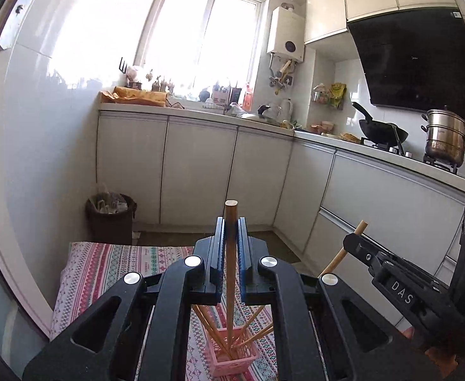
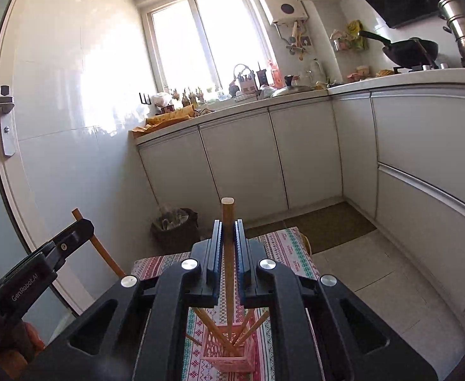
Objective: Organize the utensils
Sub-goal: 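Carry both held chopsticks over the pink cup, then open both tools to drop the chopsticks into the pink cup, then move both open tools back down to the remaining chopsticks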
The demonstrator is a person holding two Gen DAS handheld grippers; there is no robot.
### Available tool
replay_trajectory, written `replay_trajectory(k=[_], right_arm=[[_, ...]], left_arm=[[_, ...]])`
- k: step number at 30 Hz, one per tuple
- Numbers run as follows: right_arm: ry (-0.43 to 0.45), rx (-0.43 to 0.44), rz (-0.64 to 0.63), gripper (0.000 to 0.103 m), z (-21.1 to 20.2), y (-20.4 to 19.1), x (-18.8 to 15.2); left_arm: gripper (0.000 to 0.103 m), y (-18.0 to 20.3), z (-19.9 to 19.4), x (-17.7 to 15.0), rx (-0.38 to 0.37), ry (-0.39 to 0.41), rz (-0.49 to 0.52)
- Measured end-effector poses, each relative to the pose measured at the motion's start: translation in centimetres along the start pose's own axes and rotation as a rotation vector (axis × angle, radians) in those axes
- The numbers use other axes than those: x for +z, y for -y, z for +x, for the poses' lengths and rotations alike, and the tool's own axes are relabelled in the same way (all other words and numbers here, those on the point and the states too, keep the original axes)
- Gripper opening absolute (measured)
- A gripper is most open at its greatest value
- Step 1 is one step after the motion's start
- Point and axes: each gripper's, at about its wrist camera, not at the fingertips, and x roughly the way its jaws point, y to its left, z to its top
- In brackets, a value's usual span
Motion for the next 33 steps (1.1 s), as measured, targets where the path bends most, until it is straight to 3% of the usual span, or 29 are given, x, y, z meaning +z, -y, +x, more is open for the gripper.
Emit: replay_trajectory(k=[4,7,8,13,16,19,23,26,33], right_arm=[[-0.033,-0.016,0.010,0.008,2.1,0.7,-1.0],[-0.043,-0.029,0.027,0.011,2.7,1.4,-1.1],[-0.041,-0.034,0.029,0.011,2.6,1.6,-1.0],[-0.034,-0.033,0.026,0.011,1.9,1.7,-0.9],[-0.019,-0.033,0.024,0.014,0.8,1.4,-0.8],[-0.002,-0.034,0.029,0.026,-0.5,1.5,-0.8],[0.017,-0.044,0.036,0.051,-2.0,1.7,-0.8],[0.033,-0.049,0.051,0.064,-3.0,2.0,-0.9],[0.068,-0.047,0.044,0.079,-5.2,2.2,-1.3]], left_arm=[[0.007,-0.7,2.4,-1.6,0.010,-0.046,-0.032],[0.032,-1.5,2.4,-2.2,0.008,-0.039,-0.086],[0.037,-1.8,2.0,-2.1,0.005,-0.026,-0.099],[0.037,-1.6,0.5,-1.0,0.007,0.002,-0.101],[0.044,-1.2,-0.7,-0.6,0.028,0.023,-0.087],[0.053,-0.9,-1.9,-0.6,0.047,0.039,-0.077],[0.069,-0.7,-3.0,-0.4,0.071,0.048,-0.075],[0.074,-0.5,-3.6,-0.3,0.077,0.057,-0.068],[0.082,0.6,-4.8,-0.3,0.073,0.065,-0.052]])
